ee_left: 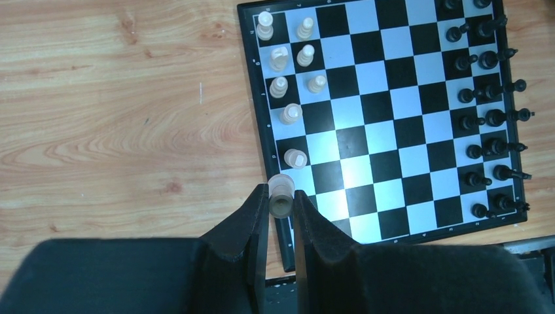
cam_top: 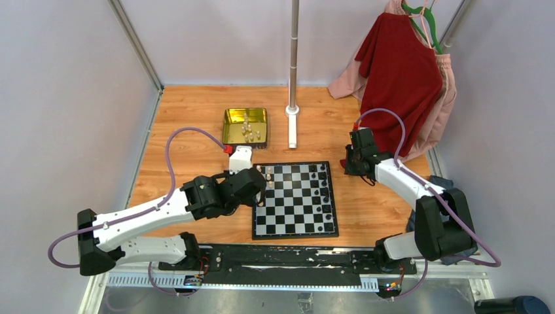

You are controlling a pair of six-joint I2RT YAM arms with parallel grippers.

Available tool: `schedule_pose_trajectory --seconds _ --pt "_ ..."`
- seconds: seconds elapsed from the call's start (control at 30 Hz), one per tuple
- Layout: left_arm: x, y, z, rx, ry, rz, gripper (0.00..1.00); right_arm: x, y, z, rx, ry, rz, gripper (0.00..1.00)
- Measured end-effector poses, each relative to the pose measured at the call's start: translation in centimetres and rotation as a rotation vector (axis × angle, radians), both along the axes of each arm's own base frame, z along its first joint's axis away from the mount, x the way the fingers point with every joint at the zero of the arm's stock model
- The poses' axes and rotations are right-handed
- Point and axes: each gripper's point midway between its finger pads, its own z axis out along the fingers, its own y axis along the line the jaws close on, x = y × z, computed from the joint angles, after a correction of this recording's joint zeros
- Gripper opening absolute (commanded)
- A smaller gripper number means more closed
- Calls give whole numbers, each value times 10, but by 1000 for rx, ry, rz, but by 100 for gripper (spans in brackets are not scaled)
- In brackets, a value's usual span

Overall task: Set up the chess pieces on the board
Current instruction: Place the chess piece on the chessboard.

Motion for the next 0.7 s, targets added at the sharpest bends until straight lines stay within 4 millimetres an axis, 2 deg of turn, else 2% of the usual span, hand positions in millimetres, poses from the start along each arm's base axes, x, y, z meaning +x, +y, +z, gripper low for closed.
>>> schedule_pose_trajectory --seconds 0.33,0.7 --pt "-8 -15 -26 98 45 -44 0 -2 -1 -1 -3 8 0 29" --pt "-26 -30 -34 103 76 -112 0 -2 -2 -2 -7 8 -3 29"
